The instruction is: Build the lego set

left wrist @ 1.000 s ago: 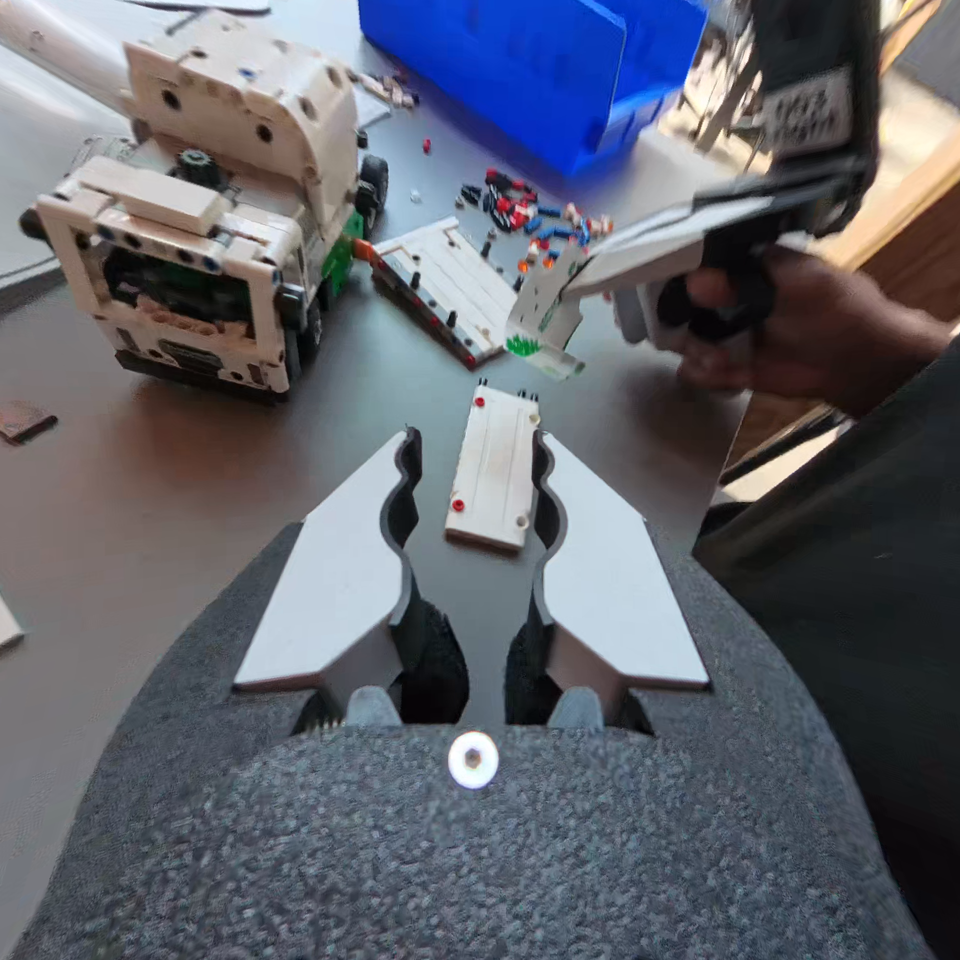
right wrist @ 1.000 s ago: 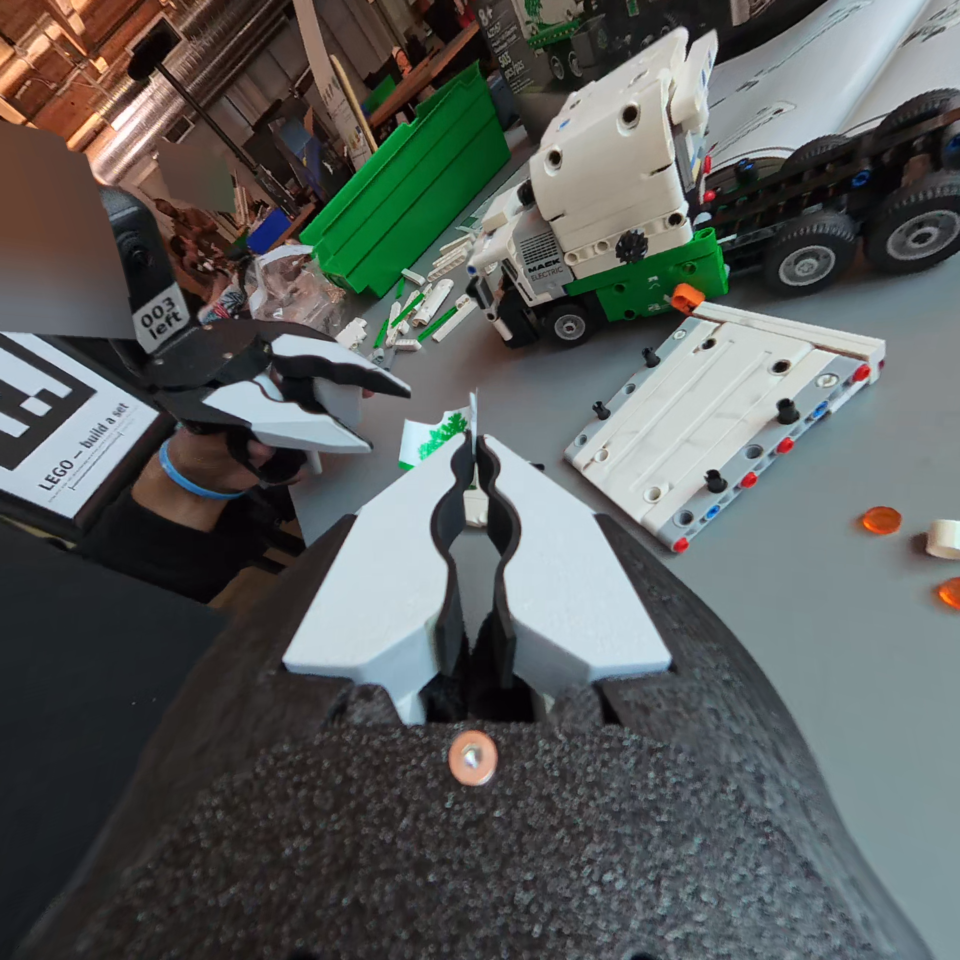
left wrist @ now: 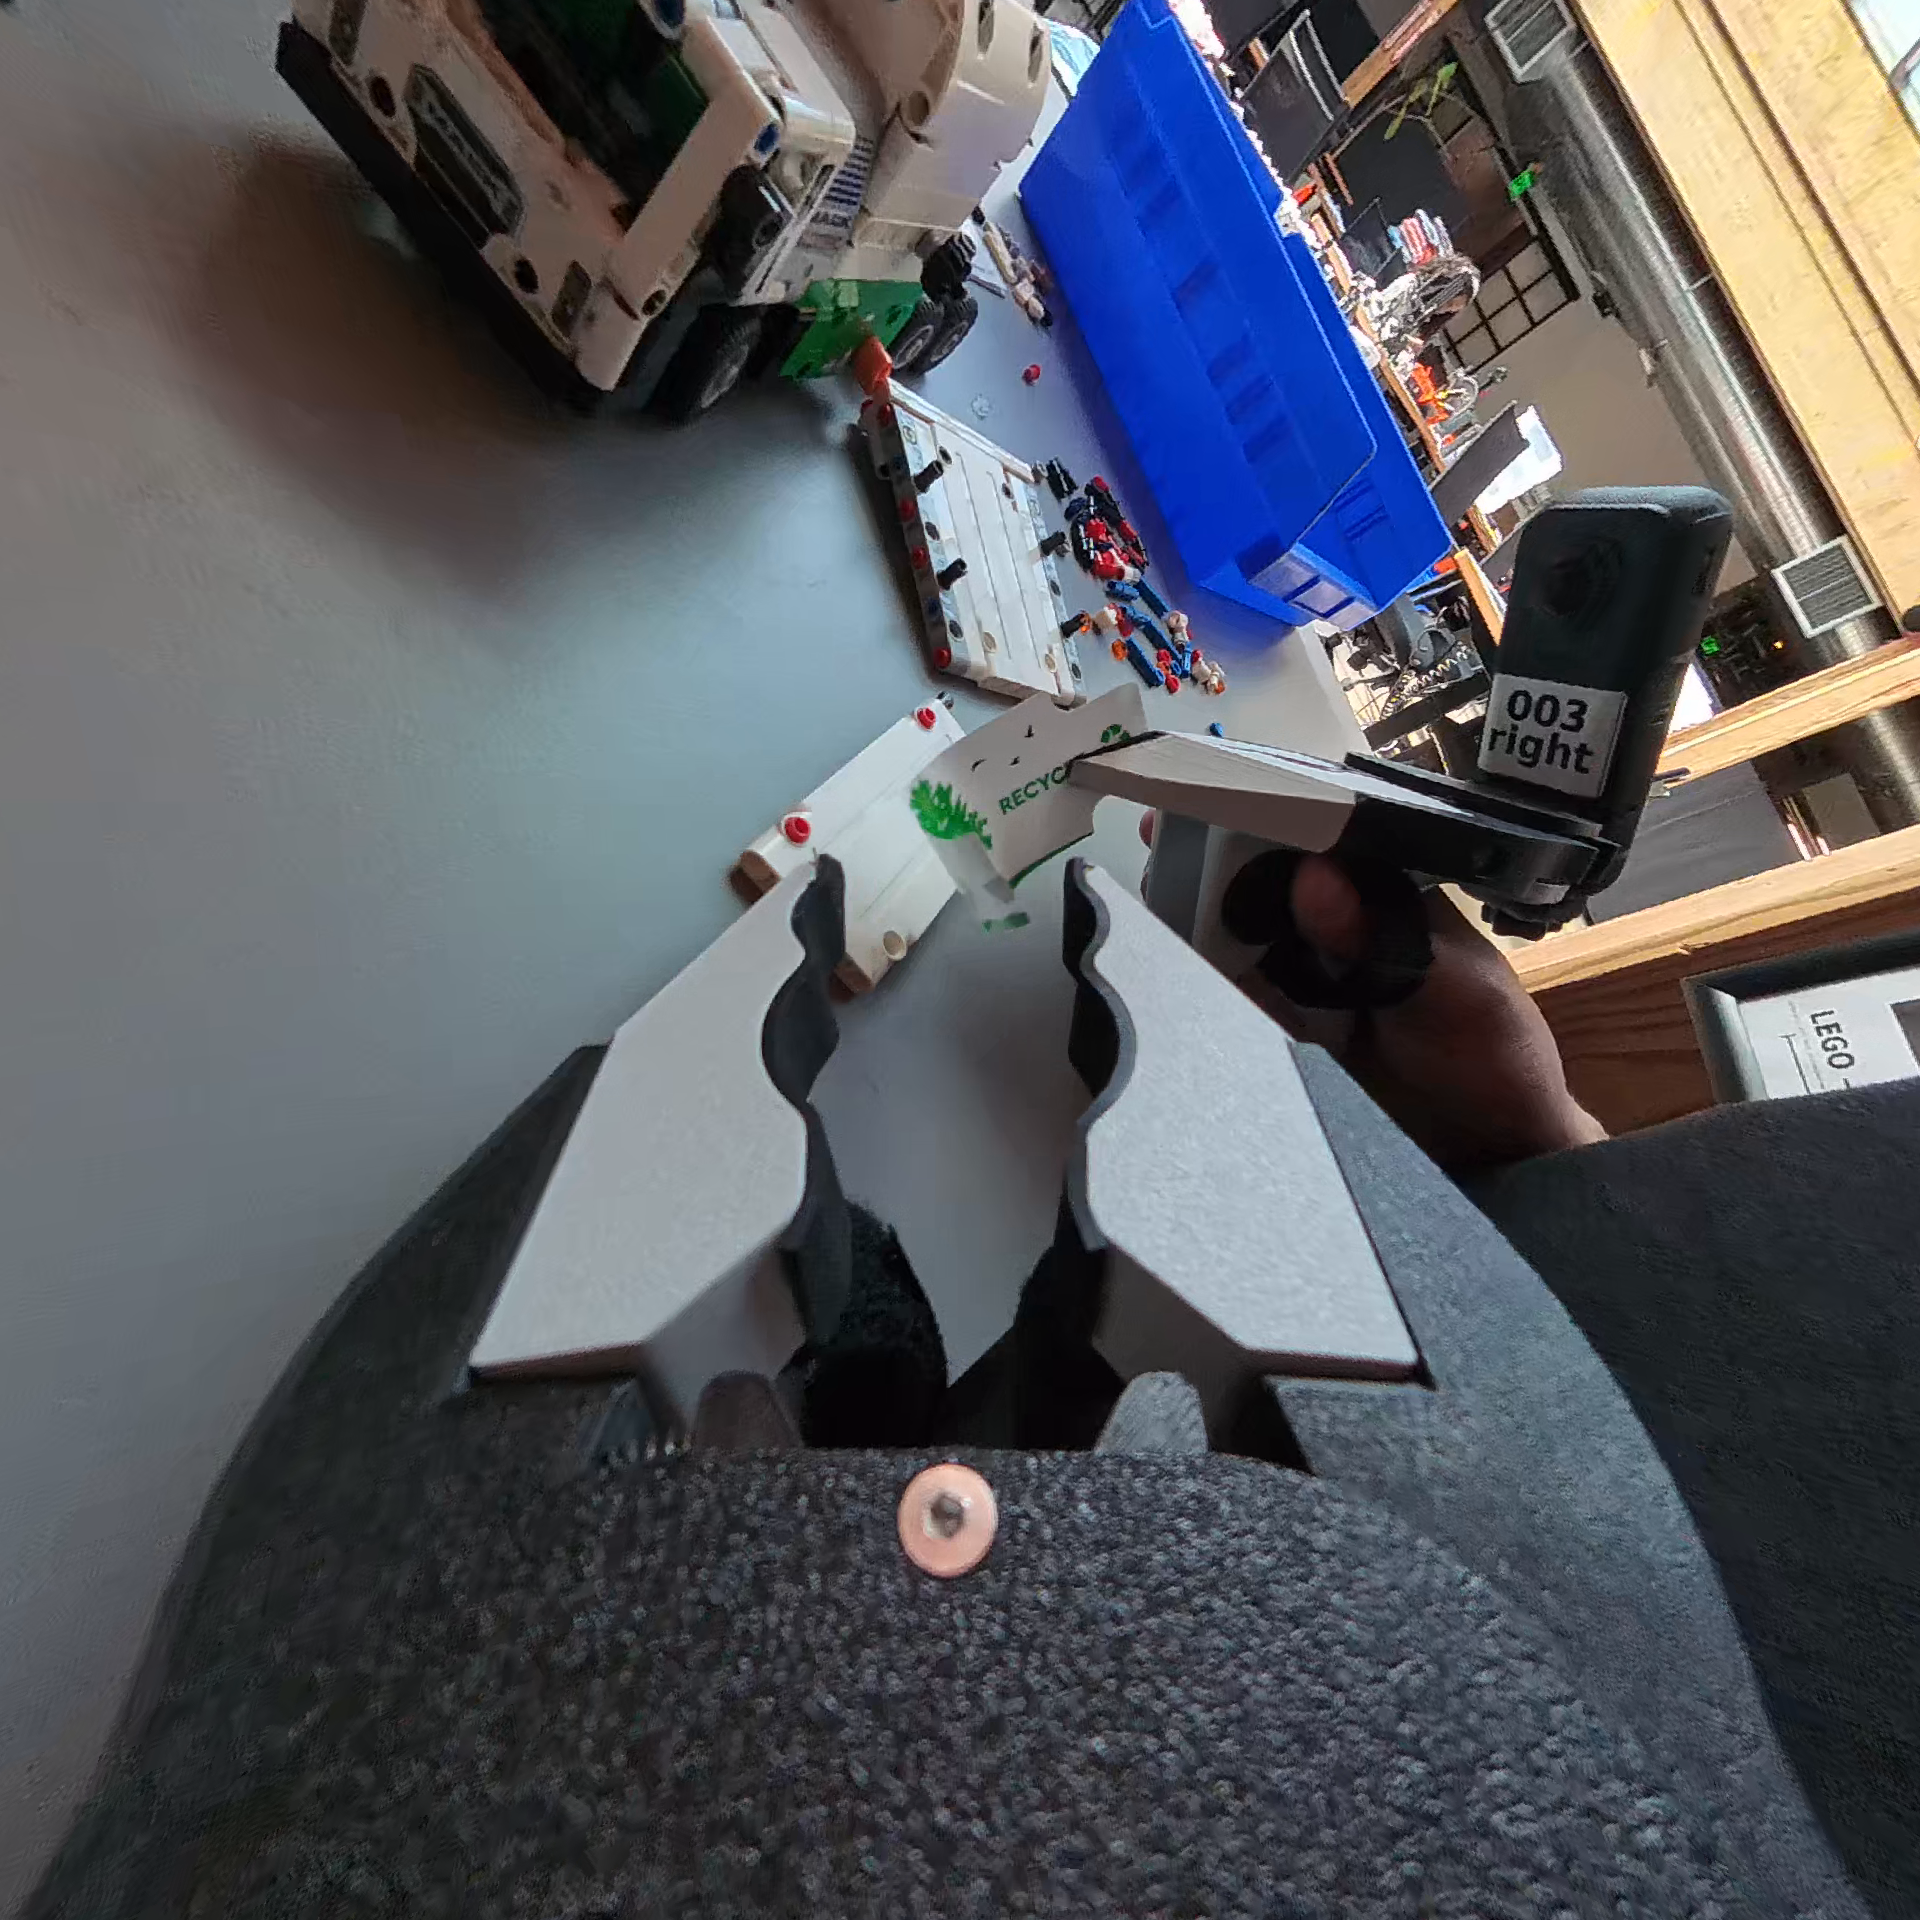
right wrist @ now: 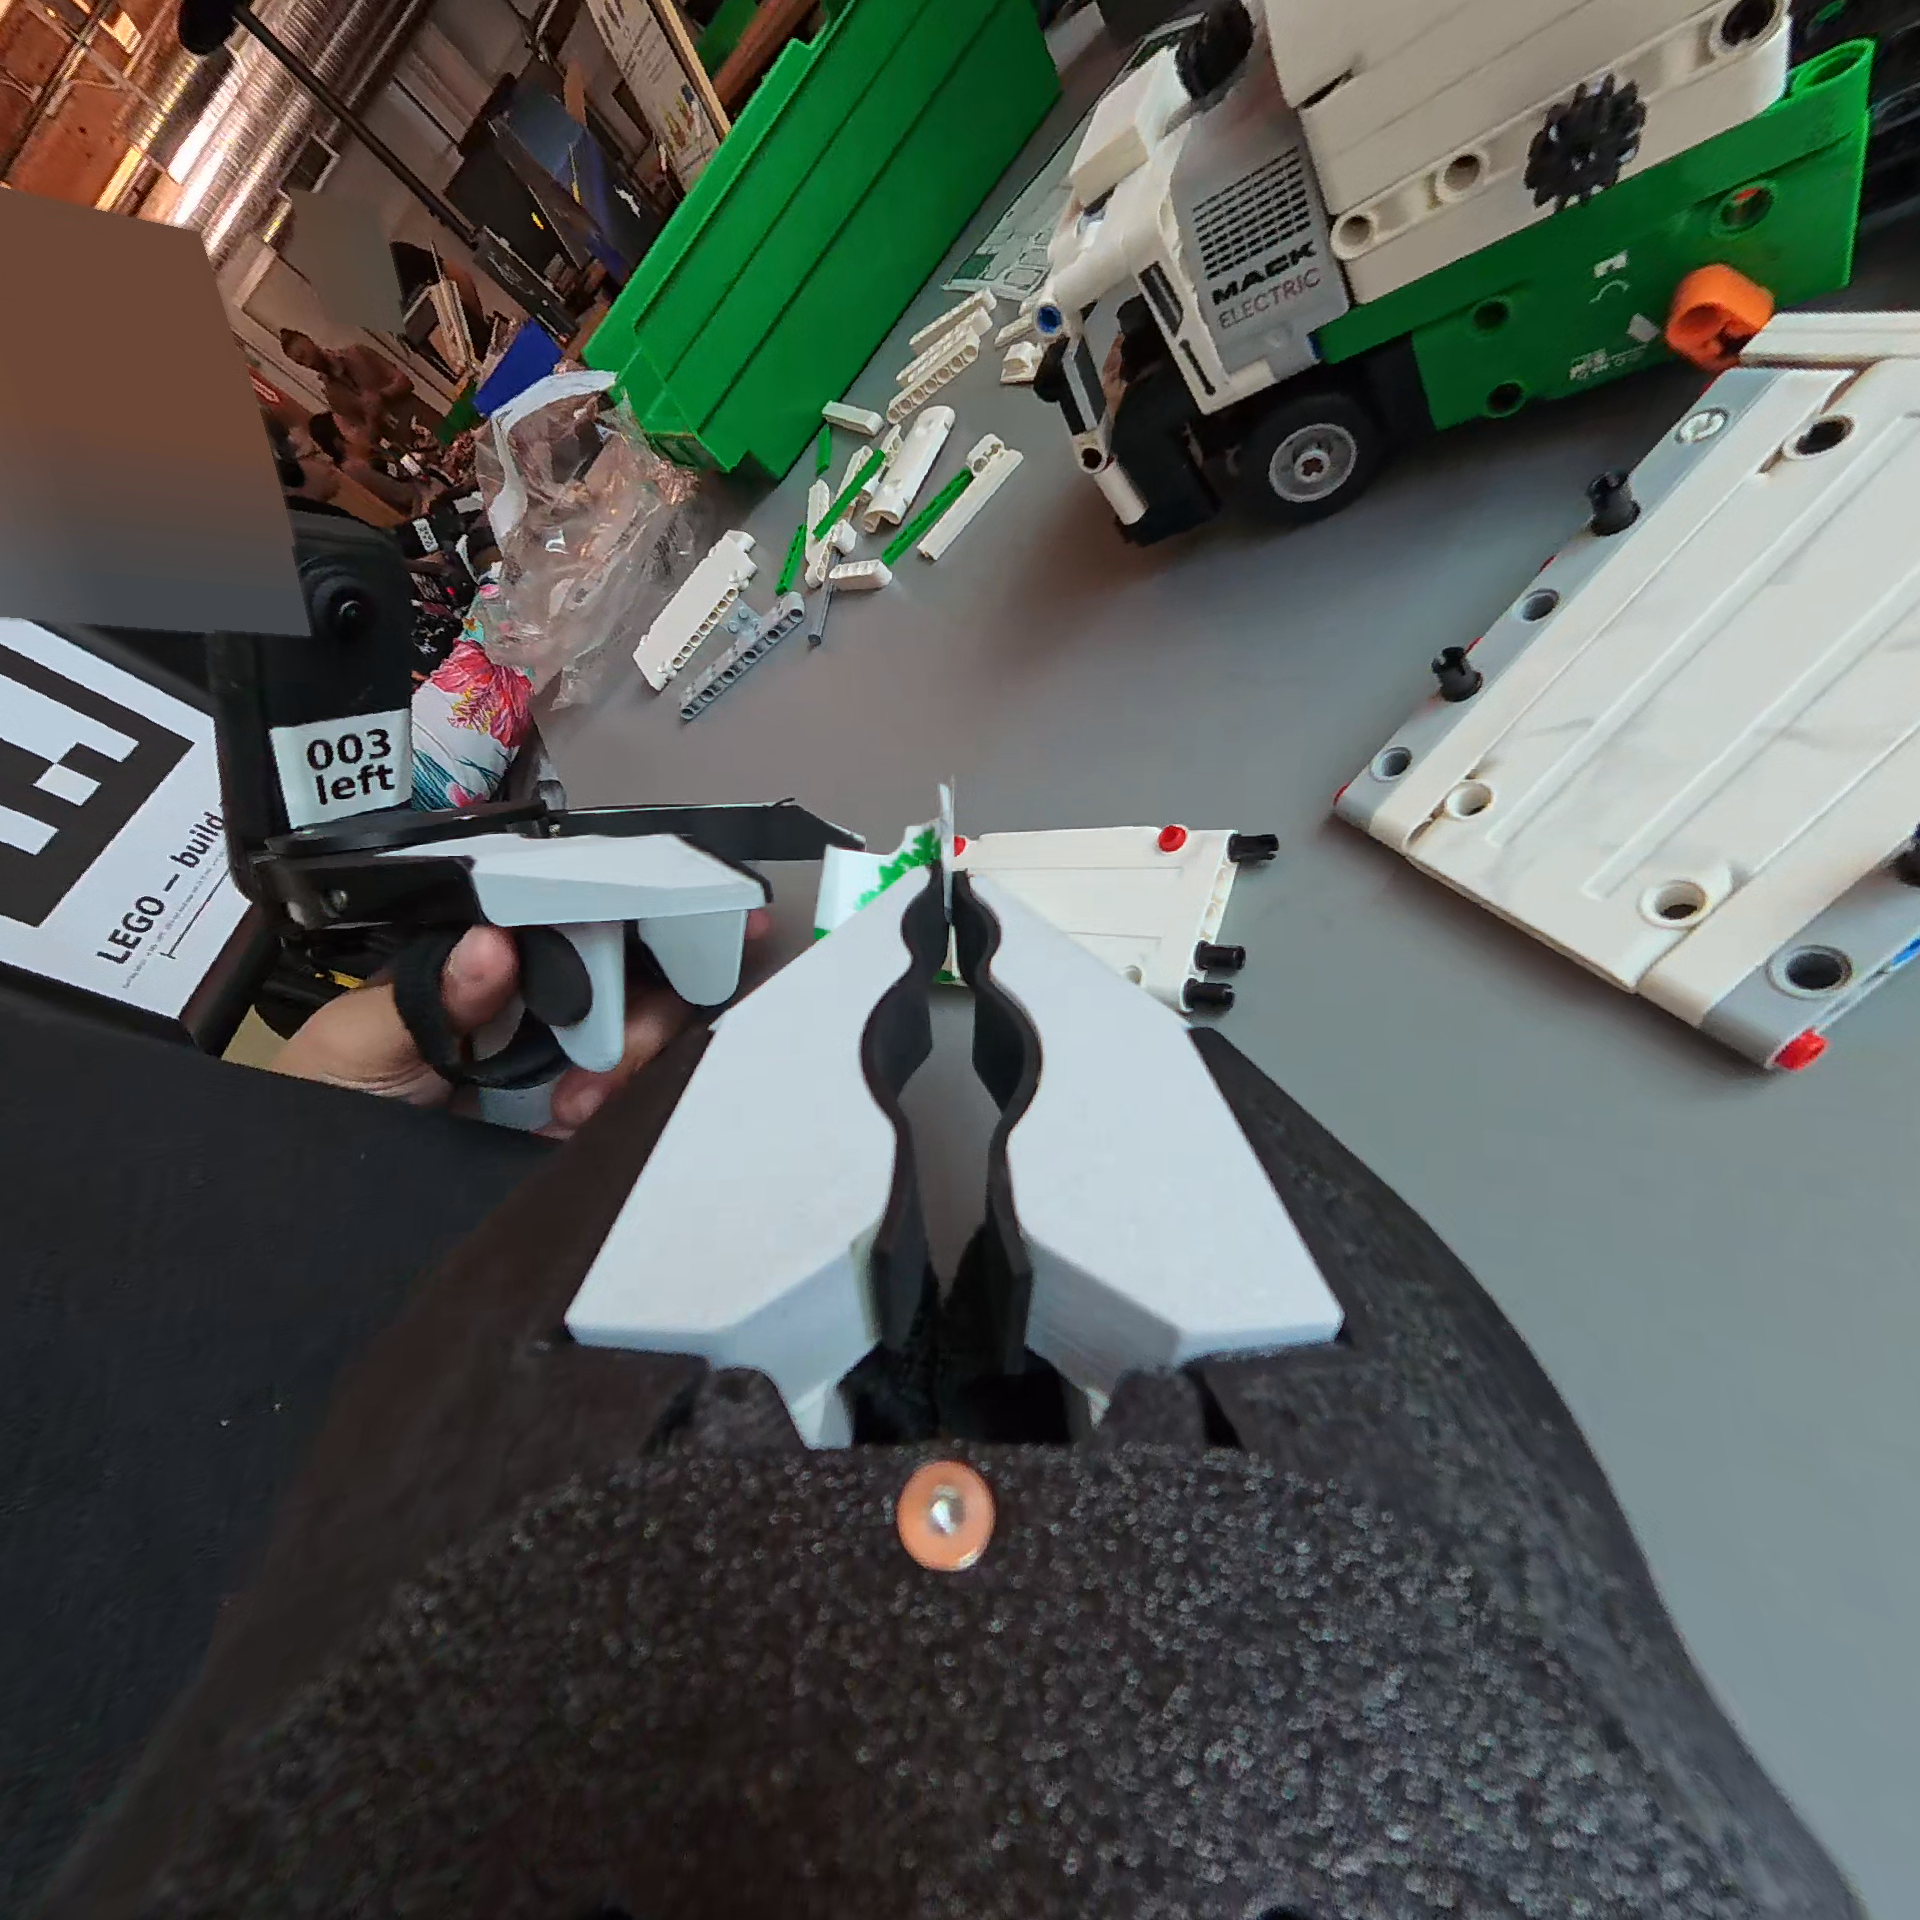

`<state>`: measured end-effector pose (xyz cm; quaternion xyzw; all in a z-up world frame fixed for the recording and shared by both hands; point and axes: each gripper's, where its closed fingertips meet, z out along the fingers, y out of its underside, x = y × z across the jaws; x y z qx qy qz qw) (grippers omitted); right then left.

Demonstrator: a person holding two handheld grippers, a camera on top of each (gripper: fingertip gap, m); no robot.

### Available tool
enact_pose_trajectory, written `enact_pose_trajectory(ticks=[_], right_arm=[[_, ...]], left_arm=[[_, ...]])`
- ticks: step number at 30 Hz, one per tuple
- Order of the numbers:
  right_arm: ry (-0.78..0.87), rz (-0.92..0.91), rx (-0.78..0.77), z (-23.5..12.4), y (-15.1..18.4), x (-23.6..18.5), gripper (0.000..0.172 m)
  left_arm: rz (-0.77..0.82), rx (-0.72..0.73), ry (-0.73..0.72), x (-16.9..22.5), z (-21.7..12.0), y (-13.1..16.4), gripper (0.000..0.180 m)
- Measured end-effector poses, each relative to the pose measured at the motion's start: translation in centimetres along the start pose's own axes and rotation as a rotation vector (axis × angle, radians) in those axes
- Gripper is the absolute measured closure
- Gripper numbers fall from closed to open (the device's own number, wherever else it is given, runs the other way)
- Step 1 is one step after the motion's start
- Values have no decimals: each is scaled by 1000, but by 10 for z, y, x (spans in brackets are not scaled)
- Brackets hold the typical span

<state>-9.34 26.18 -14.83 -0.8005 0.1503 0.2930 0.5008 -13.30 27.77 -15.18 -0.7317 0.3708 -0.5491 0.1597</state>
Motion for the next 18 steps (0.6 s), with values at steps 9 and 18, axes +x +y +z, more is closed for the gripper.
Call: enact_pose_trajectory(ticks=[9,18], right_arm=[[-36,50,25,-4,-4,0,172],[-60,71,22,-5,-5,-2,172]], left_arm=[[-24,-37,-16,-1,7,4,151],[-26,-34,-33,-6,3,-1,168]])
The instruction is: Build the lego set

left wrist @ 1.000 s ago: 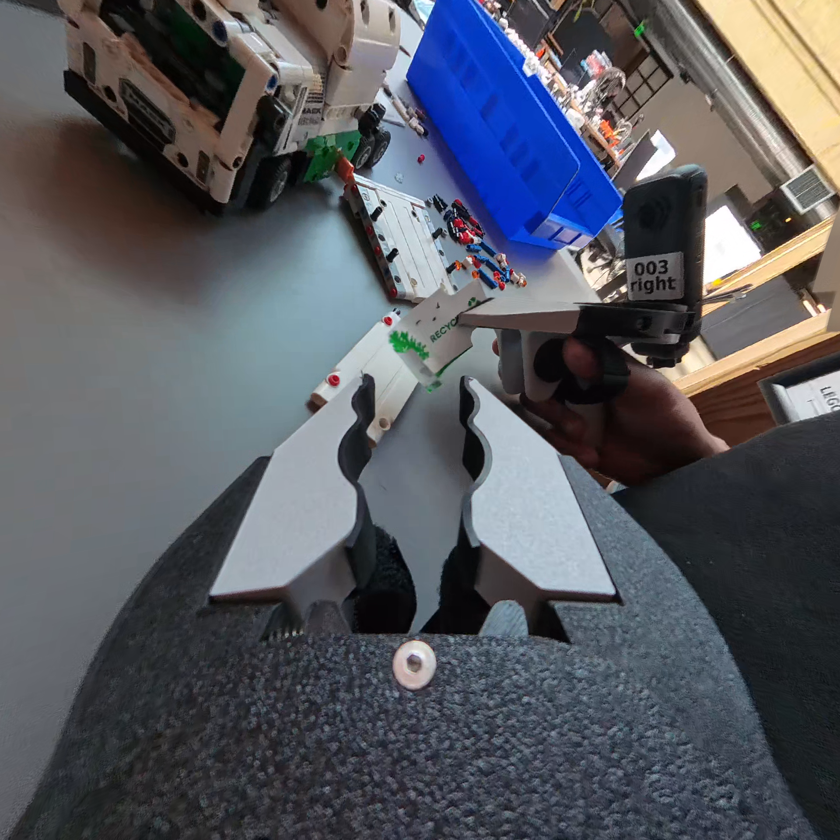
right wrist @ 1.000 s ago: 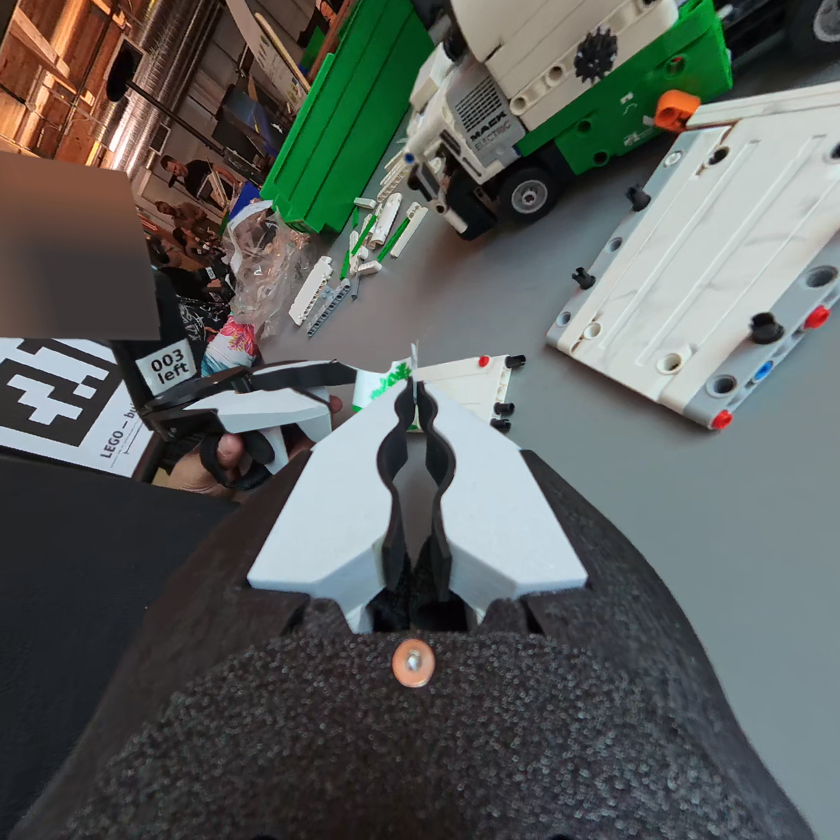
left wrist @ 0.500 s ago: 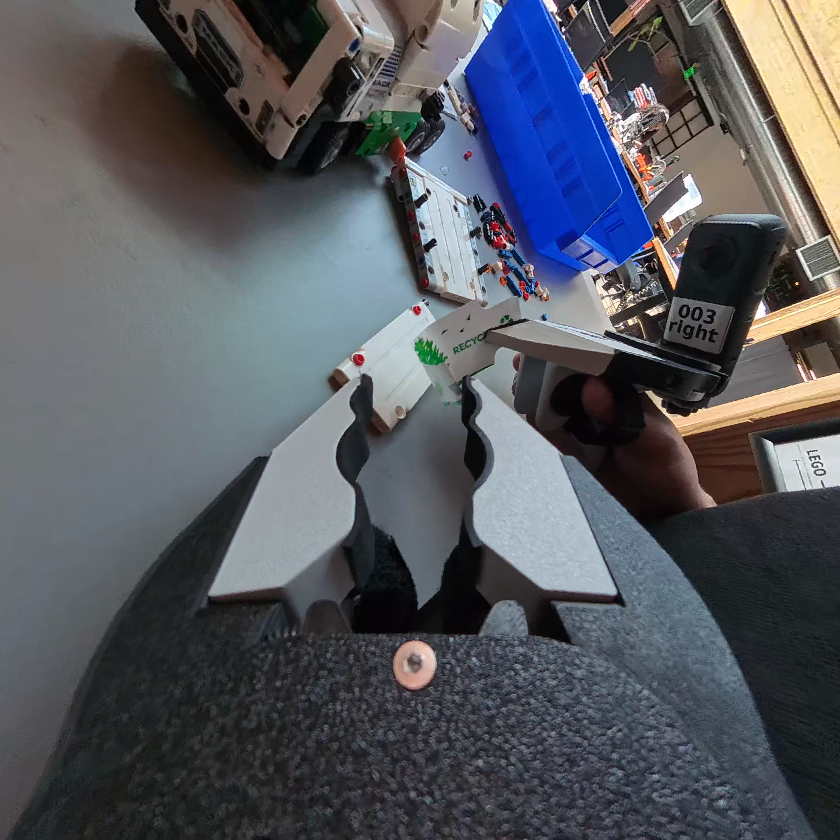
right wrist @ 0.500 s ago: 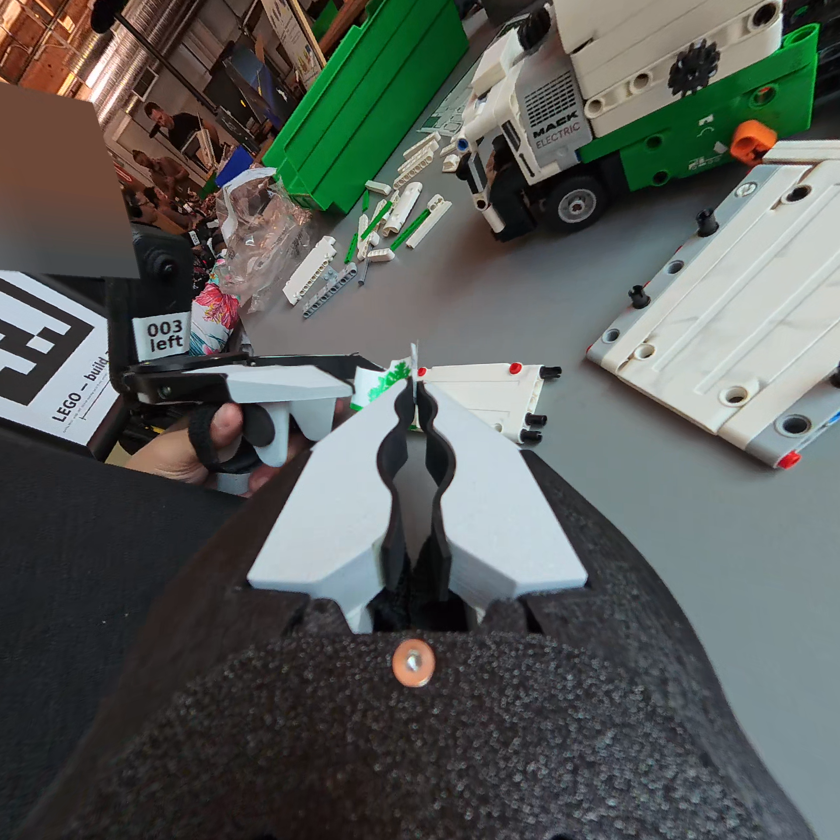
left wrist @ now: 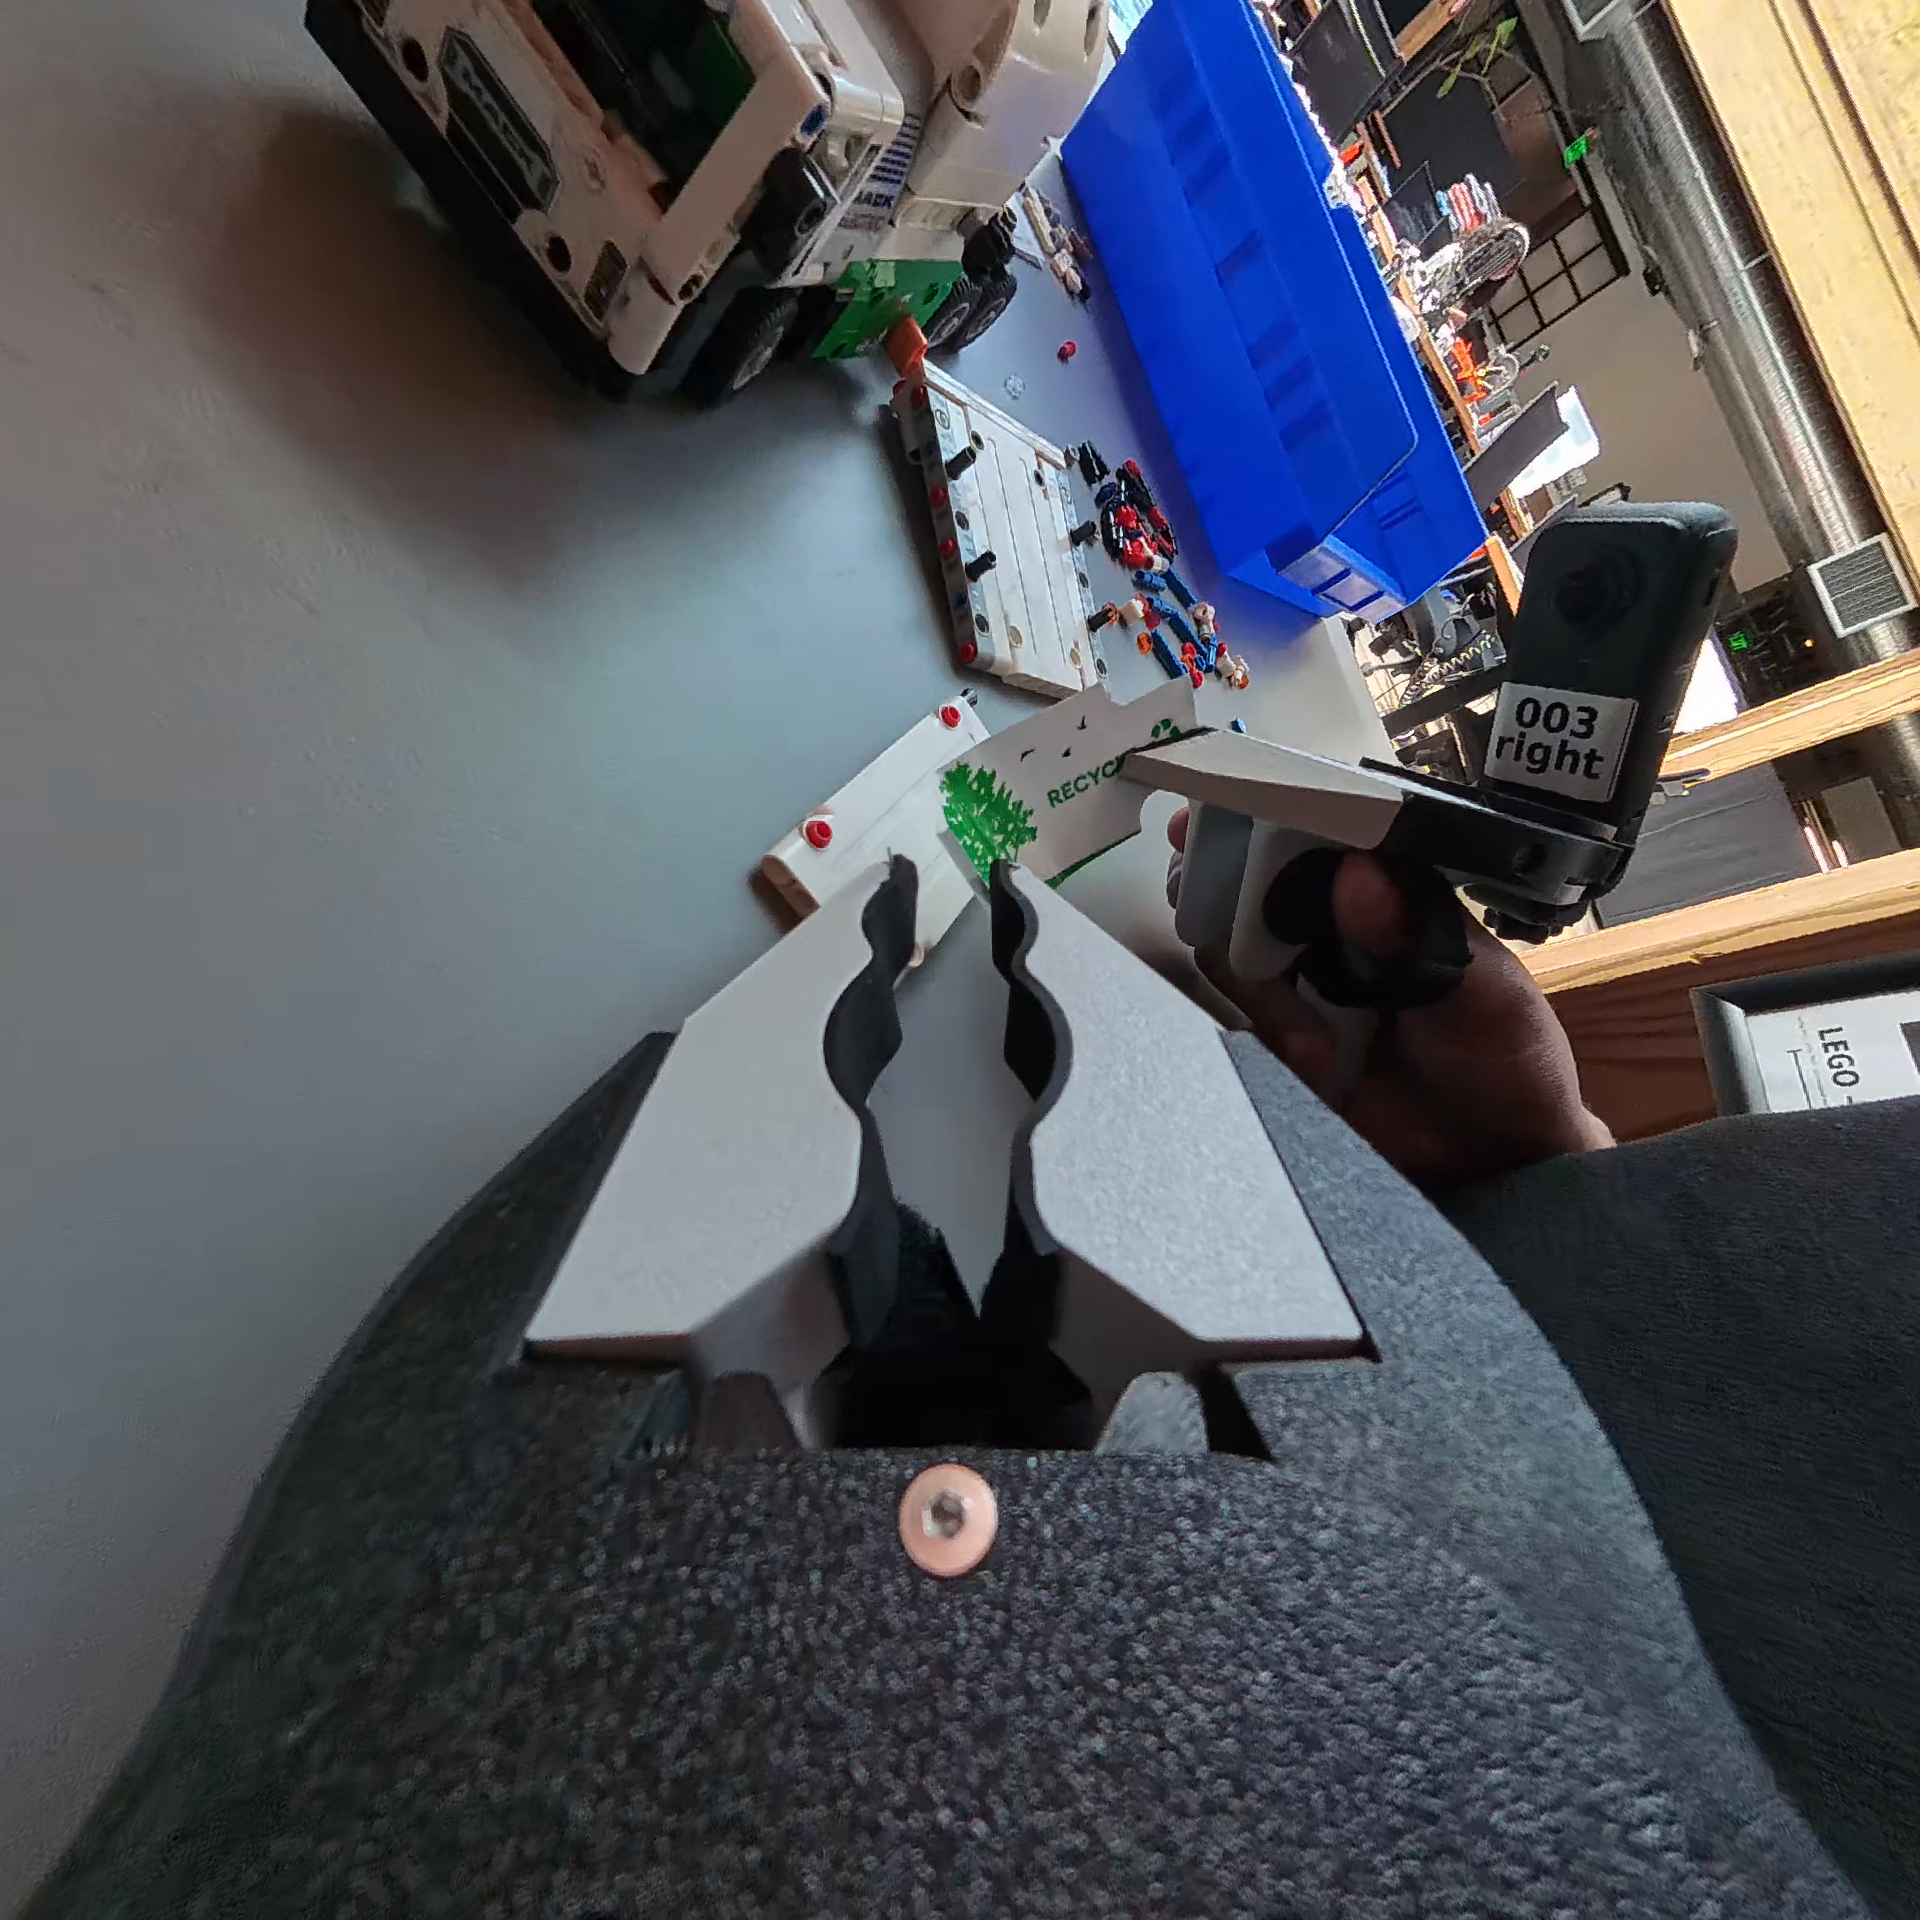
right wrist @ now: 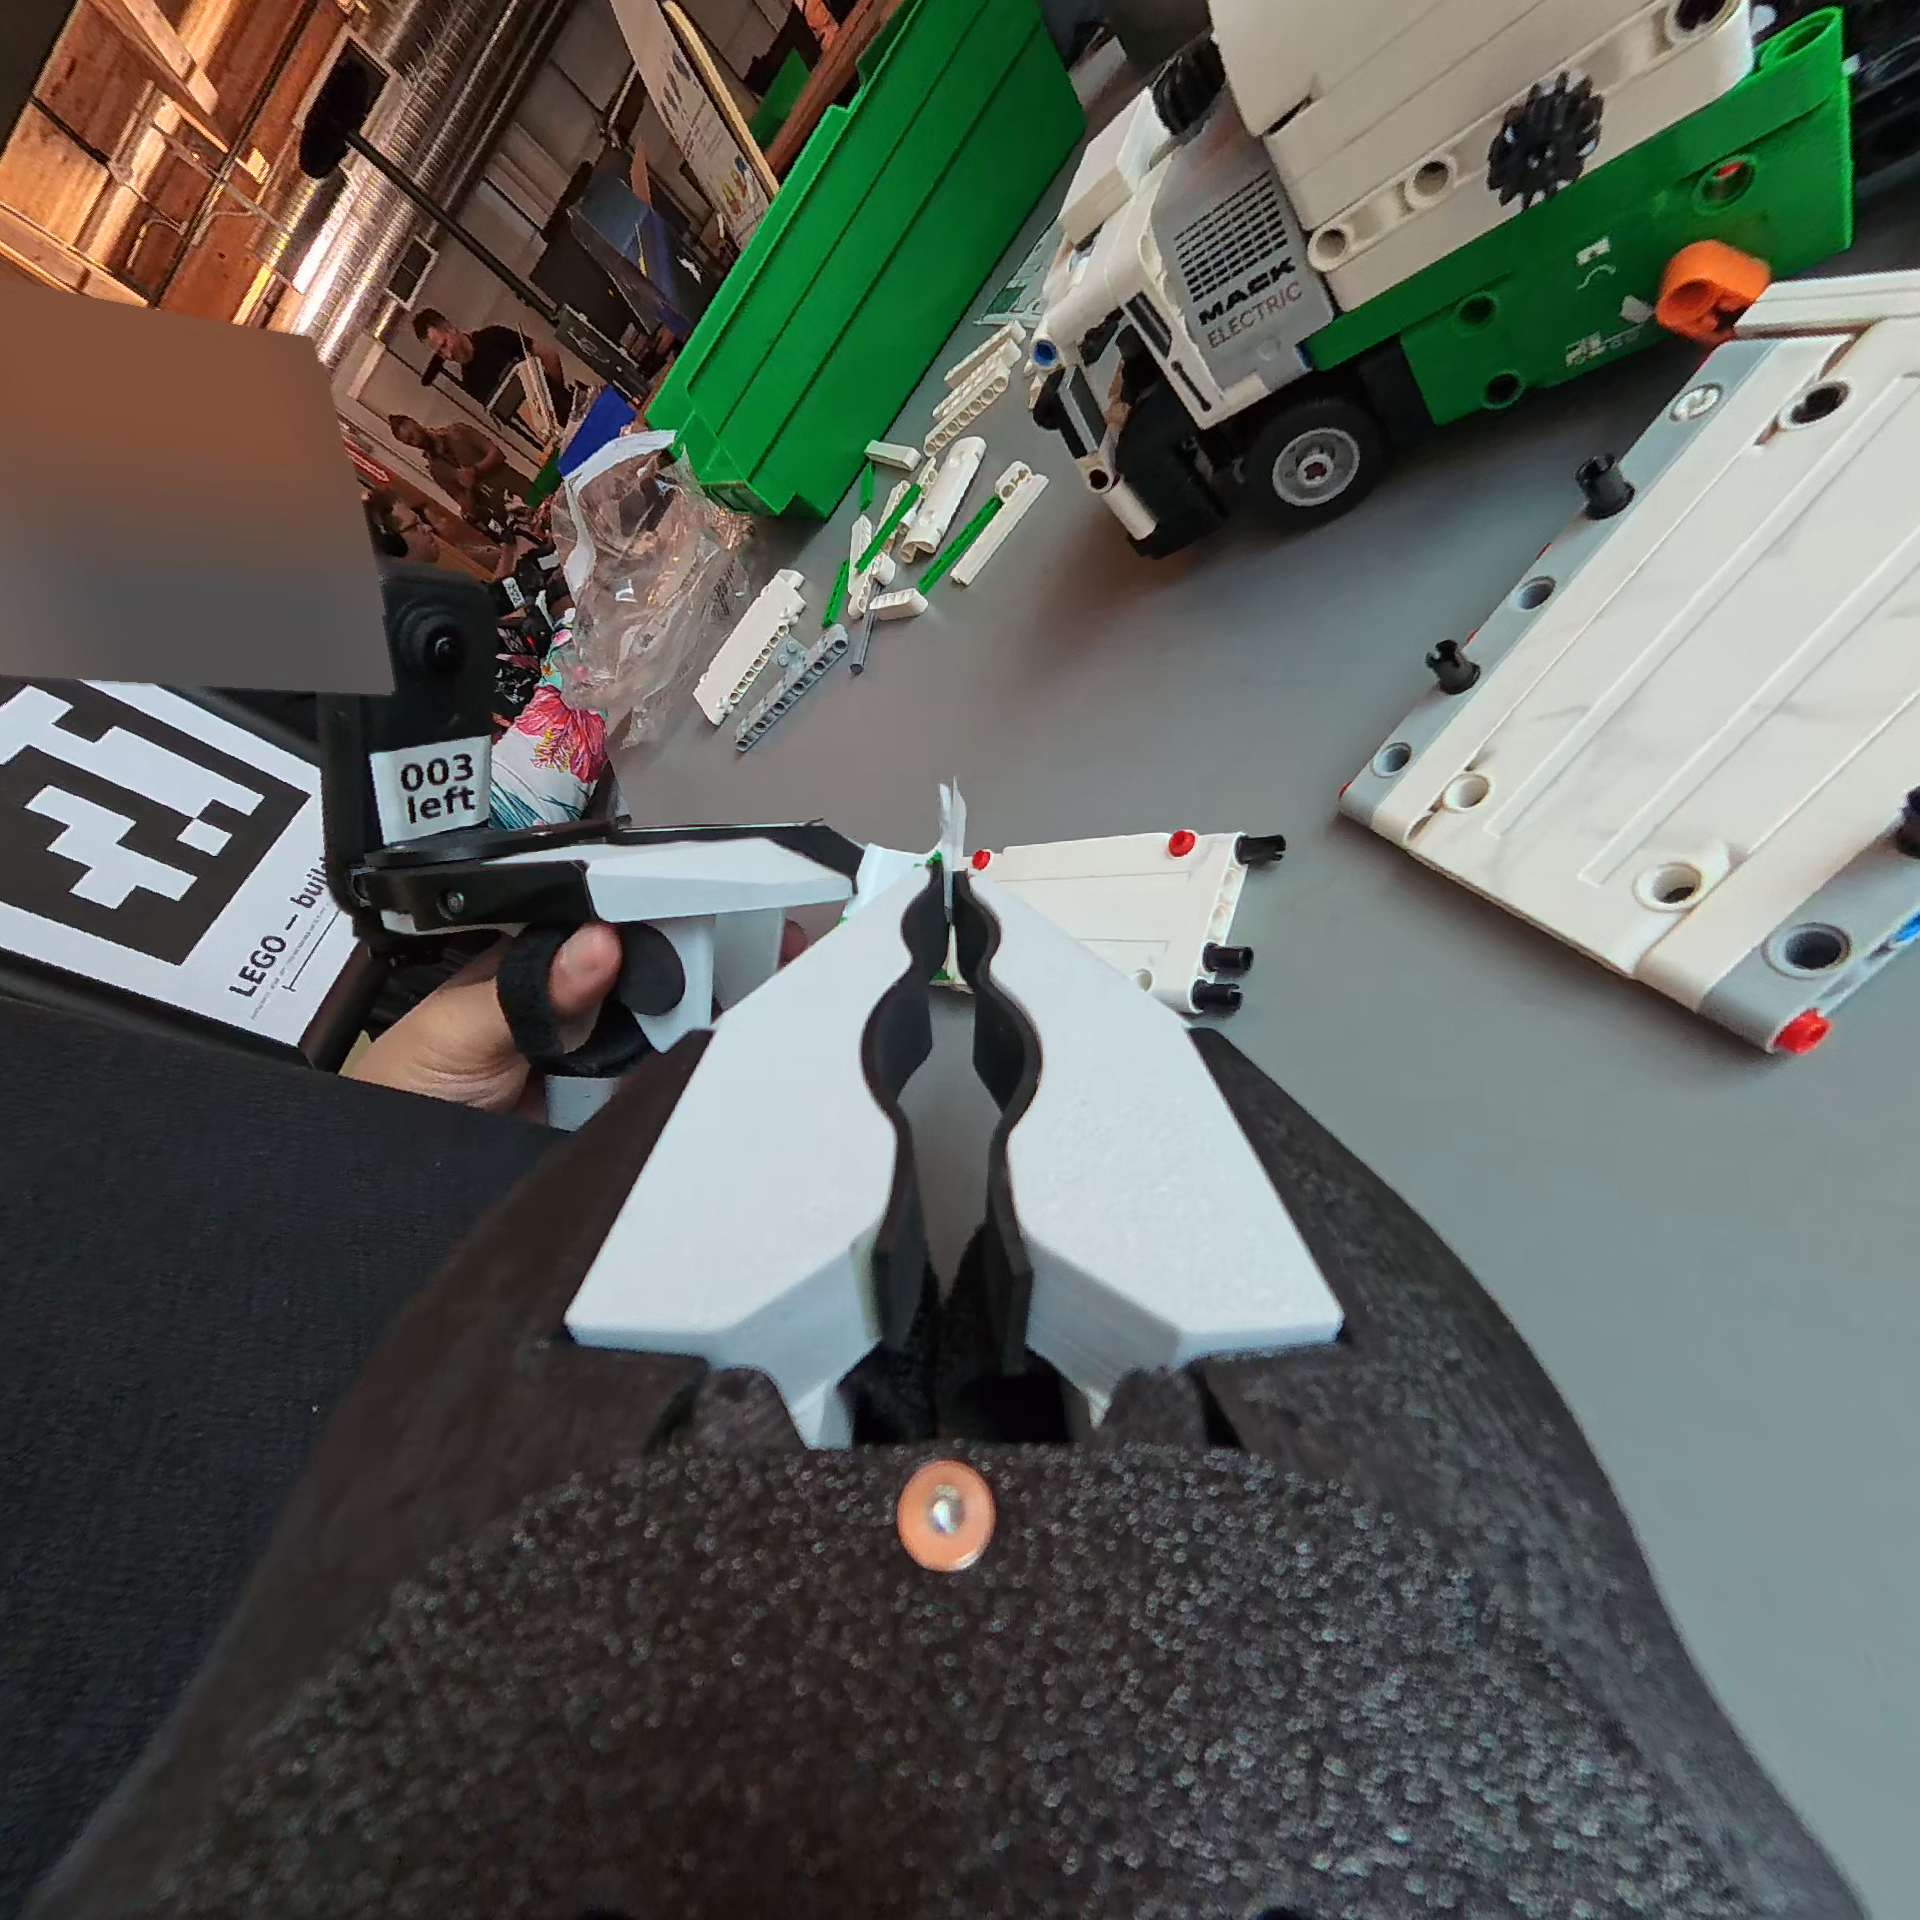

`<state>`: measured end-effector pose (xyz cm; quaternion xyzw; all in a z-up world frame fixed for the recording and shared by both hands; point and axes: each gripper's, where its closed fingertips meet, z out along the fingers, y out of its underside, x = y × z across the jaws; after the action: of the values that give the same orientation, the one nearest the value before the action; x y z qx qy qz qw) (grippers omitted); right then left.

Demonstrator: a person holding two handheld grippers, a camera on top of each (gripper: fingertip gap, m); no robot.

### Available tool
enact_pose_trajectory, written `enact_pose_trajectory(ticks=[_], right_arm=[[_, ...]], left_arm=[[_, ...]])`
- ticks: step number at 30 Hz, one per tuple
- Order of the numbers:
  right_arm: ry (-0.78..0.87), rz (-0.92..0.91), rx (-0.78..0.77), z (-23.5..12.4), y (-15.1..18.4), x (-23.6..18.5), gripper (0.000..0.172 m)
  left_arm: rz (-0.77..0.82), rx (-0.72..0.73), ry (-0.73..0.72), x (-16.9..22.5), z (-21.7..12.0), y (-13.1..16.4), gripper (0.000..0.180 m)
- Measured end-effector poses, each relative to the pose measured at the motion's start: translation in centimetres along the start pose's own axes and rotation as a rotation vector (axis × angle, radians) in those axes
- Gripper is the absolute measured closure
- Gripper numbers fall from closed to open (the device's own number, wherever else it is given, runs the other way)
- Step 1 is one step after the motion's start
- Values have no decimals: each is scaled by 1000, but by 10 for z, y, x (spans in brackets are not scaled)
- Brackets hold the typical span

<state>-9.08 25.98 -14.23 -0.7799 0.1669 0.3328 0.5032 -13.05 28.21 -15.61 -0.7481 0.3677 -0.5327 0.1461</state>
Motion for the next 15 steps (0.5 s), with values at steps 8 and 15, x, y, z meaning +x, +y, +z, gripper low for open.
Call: enact_pose_trajectory(ticks=[8,15], right_arm=[[-23,51,0,-1,-1,1,172],[-18,100,-31,0,2,5,172]], left_arm=[[-49,-24,61,6,0,5,180],[-65,-51,54,3,0,8,180]])
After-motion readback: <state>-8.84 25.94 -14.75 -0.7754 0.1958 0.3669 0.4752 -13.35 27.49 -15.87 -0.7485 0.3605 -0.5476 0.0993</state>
